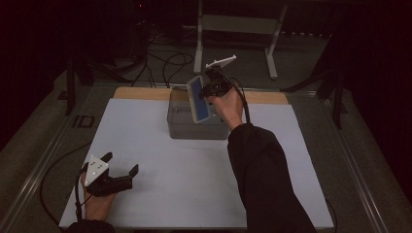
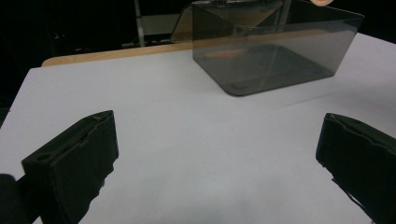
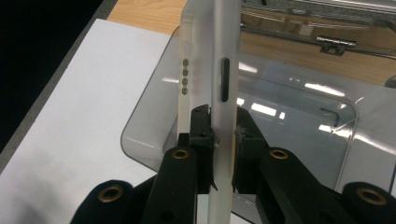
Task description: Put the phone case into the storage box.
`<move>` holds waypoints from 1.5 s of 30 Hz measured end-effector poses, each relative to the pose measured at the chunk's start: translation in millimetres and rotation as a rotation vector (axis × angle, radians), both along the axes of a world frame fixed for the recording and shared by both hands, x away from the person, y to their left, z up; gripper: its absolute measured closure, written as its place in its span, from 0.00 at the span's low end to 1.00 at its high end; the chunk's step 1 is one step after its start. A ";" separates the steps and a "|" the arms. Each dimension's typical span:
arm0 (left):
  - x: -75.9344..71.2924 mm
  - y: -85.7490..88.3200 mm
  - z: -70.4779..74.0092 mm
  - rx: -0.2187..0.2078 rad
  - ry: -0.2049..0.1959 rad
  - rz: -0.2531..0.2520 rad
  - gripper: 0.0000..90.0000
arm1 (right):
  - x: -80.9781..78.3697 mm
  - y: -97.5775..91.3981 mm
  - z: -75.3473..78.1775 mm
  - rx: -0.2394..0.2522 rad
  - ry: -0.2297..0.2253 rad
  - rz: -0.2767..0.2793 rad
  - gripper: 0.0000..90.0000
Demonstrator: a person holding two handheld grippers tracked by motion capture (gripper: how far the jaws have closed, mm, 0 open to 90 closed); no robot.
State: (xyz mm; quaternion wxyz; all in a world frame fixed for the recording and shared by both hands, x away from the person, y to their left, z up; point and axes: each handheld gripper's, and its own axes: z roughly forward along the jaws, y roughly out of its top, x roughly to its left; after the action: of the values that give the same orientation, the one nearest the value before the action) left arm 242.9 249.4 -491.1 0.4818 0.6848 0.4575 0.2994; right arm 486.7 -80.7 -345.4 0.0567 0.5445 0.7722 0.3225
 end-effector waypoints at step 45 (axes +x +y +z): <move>-0.4 -0.6 0.8 -0.008 -0.004 -0.003 0.00 | 17.0 -18.5 -16.9 -0.098 -0.035 -0.134 0.91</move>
State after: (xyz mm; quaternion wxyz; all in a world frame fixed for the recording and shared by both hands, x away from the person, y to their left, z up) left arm 242.5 248.8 -490.2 0.4856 0.6830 0.4567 0.2983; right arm 503.7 -99.2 -362.3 0.1182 0.5860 0.7477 0.2891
